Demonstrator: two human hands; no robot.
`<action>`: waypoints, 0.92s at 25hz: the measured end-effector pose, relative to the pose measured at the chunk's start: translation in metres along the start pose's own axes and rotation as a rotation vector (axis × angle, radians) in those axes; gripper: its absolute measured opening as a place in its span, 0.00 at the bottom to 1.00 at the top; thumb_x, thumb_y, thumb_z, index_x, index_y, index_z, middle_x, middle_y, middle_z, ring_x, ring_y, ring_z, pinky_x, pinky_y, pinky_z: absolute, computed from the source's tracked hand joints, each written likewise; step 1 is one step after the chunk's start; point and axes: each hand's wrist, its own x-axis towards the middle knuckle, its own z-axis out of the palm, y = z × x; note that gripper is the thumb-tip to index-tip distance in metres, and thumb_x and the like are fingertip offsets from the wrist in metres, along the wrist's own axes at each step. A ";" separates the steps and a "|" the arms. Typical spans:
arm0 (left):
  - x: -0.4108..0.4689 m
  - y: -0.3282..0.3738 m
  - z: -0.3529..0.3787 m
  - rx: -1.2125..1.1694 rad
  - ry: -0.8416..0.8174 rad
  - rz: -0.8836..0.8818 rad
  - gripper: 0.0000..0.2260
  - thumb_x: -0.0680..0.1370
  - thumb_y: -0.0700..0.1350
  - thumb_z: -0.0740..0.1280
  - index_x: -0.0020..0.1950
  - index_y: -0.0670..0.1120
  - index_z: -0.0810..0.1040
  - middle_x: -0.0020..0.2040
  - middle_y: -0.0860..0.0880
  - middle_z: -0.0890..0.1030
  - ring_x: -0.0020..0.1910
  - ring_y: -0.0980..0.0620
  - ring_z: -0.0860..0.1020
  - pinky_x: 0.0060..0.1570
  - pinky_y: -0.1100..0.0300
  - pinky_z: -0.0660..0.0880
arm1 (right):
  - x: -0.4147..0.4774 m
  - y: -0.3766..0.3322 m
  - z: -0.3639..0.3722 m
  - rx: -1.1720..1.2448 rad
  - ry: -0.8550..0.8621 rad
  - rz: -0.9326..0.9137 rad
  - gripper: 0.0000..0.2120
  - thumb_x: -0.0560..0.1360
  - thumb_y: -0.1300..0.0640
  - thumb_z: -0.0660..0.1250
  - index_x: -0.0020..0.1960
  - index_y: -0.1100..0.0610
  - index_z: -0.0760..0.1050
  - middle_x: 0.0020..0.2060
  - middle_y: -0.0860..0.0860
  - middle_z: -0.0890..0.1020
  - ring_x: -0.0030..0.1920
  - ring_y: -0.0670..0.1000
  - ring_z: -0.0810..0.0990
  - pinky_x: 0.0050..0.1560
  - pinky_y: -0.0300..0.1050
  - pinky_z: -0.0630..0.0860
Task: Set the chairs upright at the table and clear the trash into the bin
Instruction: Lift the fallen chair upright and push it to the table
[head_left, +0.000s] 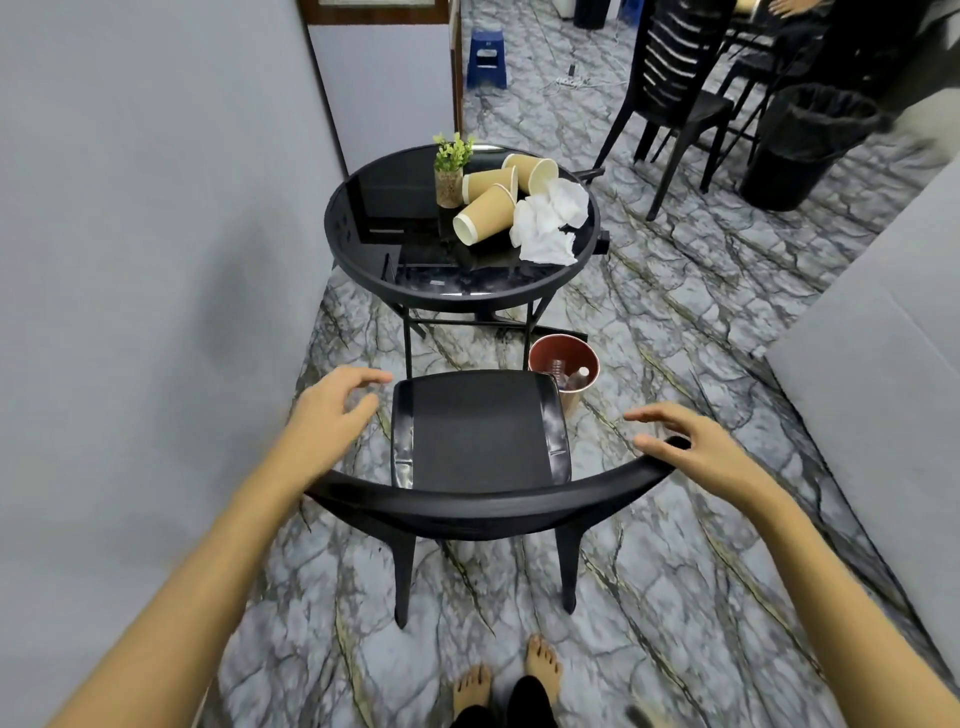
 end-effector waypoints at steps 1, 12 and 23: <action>0.011 0.008 0.006 0.061 -0.075 -0.002 0.13 0.78 0.38 0.60 0.61 0.46 0.76 0.62 0.47 0.76 0.64 0.50 0.73 0.64 0.57 0.67 | 0.008 -0.006 0.001 -0.044 -0.015 0.003 0.14 0.73 0.50 0.66 0.57 0.51 0.76 0.56 0.45 0.78 0.60 0.44 0.75 0.62 0.42 0.66; 0.075 0.067 0.121 0.597 -0.740 0.115 0.26 0.80 0.47 0.59 0.74 0.37 0.58 0.75 0.38 0.62 0.73 0.42 0.63 0.72 0.52 0.61 | 0.073 -0.019 0.023 -0.519 -0.331 0.270 0.35 0.74 0.40 0.60 0.74 0.57 0.55 0.75 0.55 0.57 0.74 0.55 0.58 0.73 0.52 0.56; 0.106 0.131 0.192 0.534 -0.715 0.268 0.21 0.80 0.45 0.59 0.71 0.36 0.64 0.71 0.36 0.68 0.70 0.40 0.67 0.67 0.53 0.64 | 0.074 0.019 -0.038 -0.551 -0.322 0.369 0.35 0.75 0.40 0.59 0.74 0.55 0.52 0.75 0.54 0.56 0.74 0.54 0.57 0.73 0.52 0.55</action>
